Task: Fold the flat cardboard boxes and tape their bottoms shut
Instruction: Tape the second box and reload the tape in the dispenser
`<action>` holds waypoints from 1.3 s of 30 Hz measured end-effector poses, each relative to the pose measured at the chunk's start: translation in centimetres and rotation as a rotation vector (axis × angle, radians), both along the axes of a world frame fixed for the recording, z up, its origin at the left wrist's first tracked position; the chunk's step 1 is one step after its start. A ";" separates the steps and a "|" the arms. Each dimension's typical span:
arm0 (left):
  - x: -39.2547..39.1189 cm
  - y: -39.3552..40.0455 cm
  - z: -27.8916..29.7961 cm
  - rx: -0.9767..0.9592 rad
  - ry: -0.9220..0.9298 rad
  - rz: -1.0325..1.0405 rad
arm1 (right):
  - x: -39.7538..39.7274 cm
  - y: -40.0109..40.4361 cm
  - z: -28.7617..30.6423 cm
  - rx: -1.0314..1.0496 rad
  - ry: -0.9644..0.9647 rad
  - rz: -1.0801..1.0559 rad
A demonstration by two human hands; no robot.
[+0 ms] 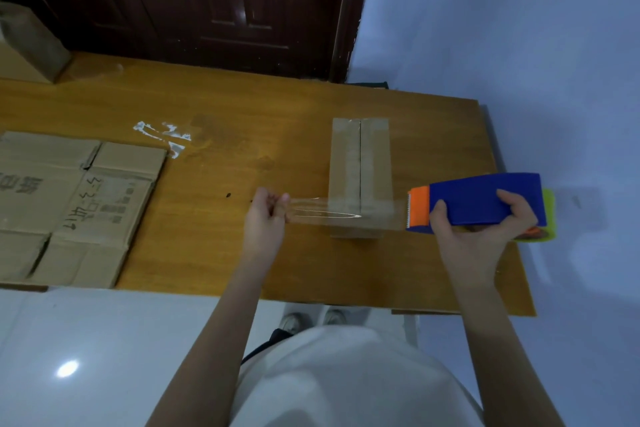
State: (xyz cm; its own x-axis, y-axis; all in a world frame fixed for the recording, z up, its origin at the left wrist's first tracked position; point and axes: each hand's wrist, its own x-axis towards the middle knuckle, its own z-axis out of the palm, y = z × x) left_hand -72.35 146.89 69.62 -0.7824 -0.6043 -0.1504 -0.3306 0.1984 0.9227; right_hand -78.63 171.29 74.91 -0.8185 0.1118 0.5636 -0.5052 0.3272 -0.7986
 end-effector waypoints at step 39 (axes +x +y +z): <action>-3.2 6.9 -6.0 0.085 -0.169 -0.111 | -1.9 0.5 -3.0 0.195 -0.233 0.005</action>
